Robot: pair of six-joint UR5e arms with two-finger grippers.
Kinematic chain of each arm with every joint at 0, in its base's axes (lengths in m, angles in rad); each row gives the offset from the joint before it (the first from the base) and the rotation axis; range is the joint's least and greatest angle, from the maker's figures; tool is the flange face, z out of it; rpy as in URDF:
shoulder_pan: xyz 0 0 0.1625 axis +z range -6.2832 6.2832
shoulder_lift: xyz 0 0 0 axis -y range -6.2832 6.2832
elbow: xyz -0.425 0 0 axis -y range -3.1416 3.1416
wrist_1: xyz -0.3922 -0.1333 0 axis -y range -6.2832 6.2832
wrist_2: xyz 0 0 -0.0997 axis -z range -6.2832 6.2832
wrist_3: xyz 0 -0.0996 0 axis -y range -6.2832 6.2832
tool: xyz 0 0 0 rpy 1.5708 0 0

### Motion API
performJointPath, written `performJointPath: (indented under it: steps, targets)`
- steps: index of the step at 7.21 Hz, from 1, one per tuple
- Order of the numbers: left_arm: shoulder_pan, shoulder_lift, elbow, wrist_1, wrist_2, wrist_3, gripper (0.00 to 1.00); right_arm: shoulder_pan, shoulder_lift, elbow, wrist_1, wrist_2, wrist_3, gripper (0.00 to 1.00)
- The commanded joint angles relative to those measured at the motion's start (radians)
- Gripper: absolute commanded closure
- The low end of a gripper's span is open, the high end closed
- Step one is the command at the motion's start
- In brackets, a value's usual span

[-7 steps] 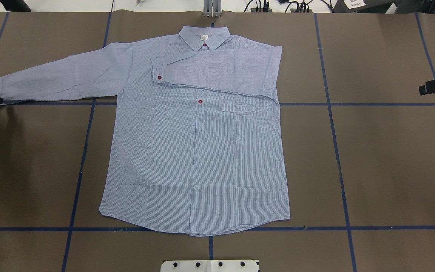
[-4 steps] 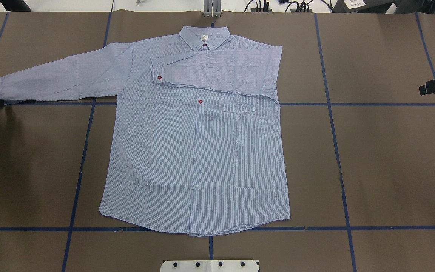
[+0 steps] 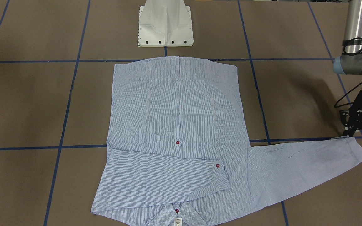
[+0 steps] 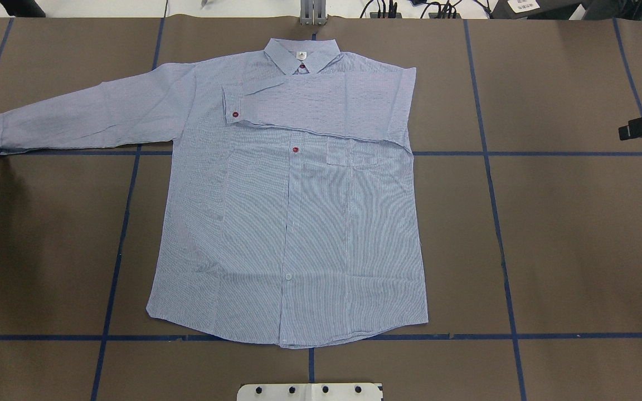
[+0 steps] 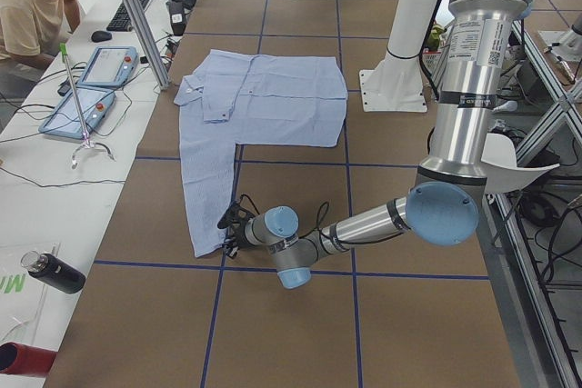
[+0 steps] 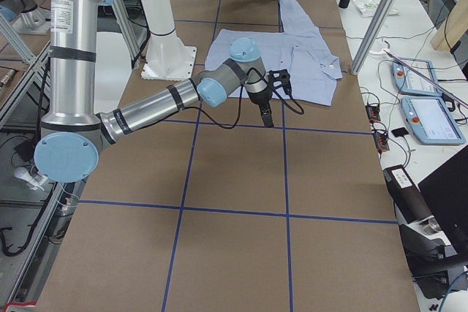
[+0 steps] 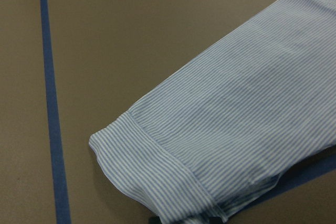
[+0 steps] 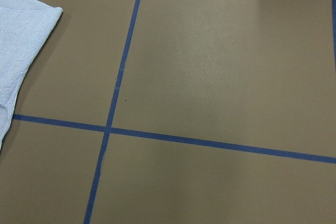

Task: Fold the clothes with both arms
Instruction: 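Lift the sleeve with the left gripper and carry it over the shirt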

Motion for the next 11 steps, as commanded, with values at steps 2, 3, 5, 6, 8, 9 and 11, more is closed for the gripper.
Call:
performJointPath:
  steps: [2, 3, 5, 6, 8, 9, 11]
  targets:
    - [-0.003, -0.001, -0.064, 0.014, -0.099, 0.006, 1.00, 0.000, 0.000, 0.000, 0.001, 0.002, 0.006, 0.01]
    - [-0.032, -0.011, -0.090, 0.046, -0.183, 0.006, 1.00, 0.000, 0.000, 0.000, 0.001, 0.002, 0.008, 0.01]
    - [-0.096, -0.083, -0.241, 0.288, -0.264, 0.006, 1.00, 0.000, 0.000, 0.000, 0.001, 0.002, 0.009, 0.01]
    - [-0.115, -0.109, -0.373, 0.465, -0.305, 0.006, 1.00, 0.000, 0.000, 0.000, 0.001, 0.002, 0.009, 0.01]
    - [-0.133, -0.224, -0.711, 1.000, -0.319, -0.006, 1.00, 0.000, 0.000, 0.000, 0.001, 0.002, 0.011, 0.01]
    - [-0.126, -0.343, -0.812, 1.261, -0.316, -0.032, 1.00, 0.000, 0.000, 0.000, 0.001, 0.002, 0.011, 0.01]
    - [0.018, -0.586, -0.816, 1.468, -0.241, -0.247, 1.00, 0.000, 0.000, 0.000, 0.000, 0.002, 0.011, 0.01]
